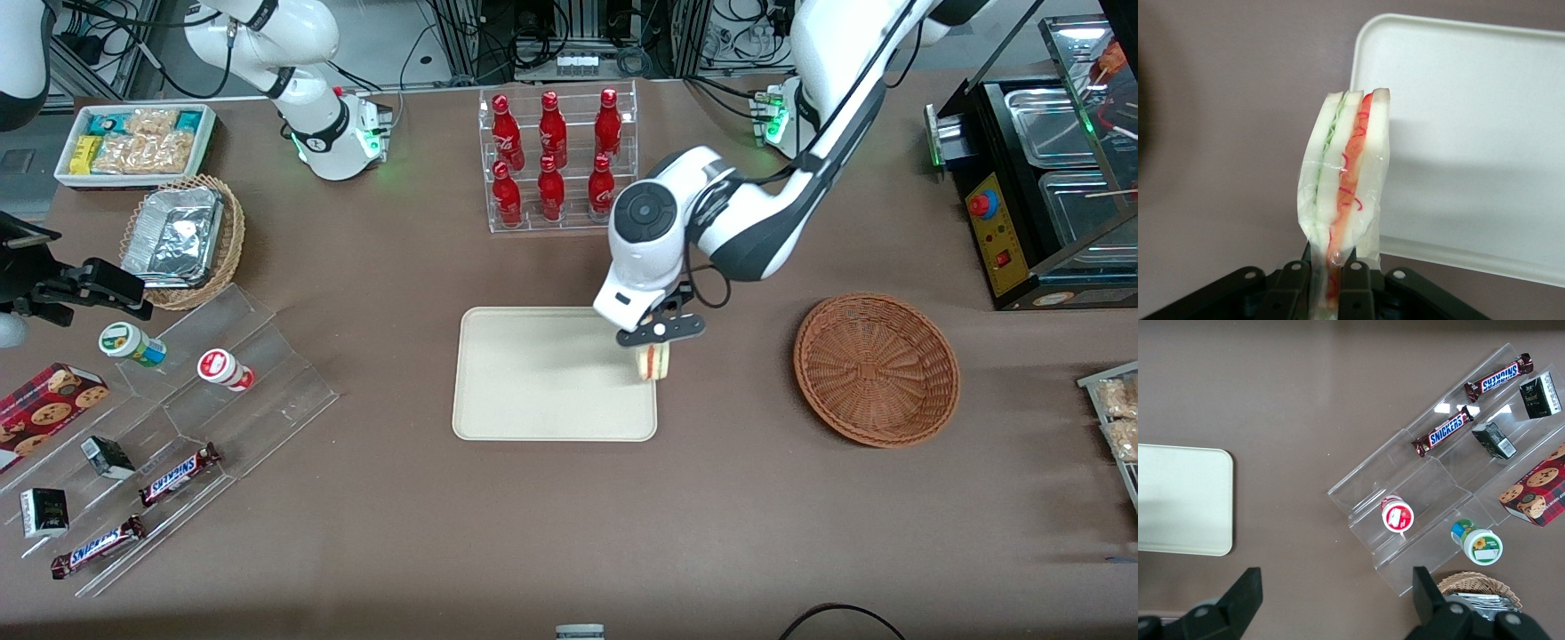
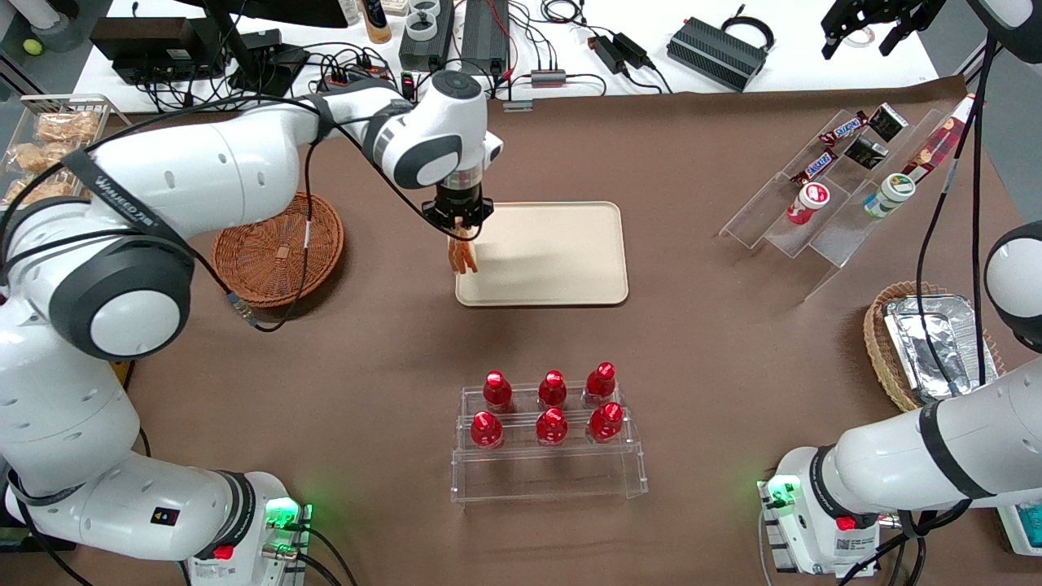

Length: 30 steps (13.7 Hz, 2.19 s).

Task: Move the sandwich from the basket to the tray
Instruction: 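Carry the sandwich over the cream tray and lower it, then open the left gripper to release the sandwich on the tray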

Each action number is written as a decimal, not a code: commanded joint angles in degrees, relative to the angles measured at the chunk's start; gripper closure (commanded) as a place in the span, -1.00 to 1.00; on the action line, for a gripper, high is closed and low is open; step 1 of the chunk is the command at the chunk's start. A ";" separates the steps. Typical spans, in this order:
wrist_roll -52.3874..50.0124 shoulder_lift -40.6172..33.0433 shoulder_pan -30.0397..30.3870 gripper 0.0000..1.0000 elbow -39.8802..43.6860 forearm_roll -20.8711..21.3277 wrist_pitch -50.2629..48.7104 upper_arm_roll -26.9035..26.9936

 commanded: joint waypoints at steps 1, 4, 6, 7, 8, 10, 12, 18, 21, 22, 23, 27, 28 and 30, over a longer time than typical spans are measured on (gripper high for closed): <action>-0.33 5.51 -3.22 0.66 5.24 3.25 0.03 0.24; -0.77 7.36 -4.10 0.65 5.43 5.37 1.95 0.24; -0.86 8.50 -4.98 0.65 5.52 5.81 2.92 1.02; -0.77 8.68 -5.07 0.64 5.52 5.81 3.54 1.46; -0.86 9.29 -5.07 0.64 5.60 5.90 3.98 1.55; -0.86 11.22 -5.07 0.64 7.88 6.60 3.98 1.55; -2.08 12.98 -5.16 0.64 9.47 7.82 3.98 1.55; -2.88 14.31 -5.16 -0.99 9.65 9.24 3.98 1.55; -4.28 12.56 -4.99 -1.00 9.65 8.98 3.19 1.47; -4.81 10.99 -4.90 -1.00 9.65 8.45 1.63 1.47; -5.51 9.32 -4.90 -1.00 9.74 8.27 -0.48 1.38; -8.50 1.50 -3.67 -1.00 9.74 4.77 -5.32 1.38; -8.50 -0.61 -3.14 -1.00 9.74 4.06 -6.64 1.46; -8.24 -5.00 -1.13 -1.00 9.74 3.97 -11.20 1.47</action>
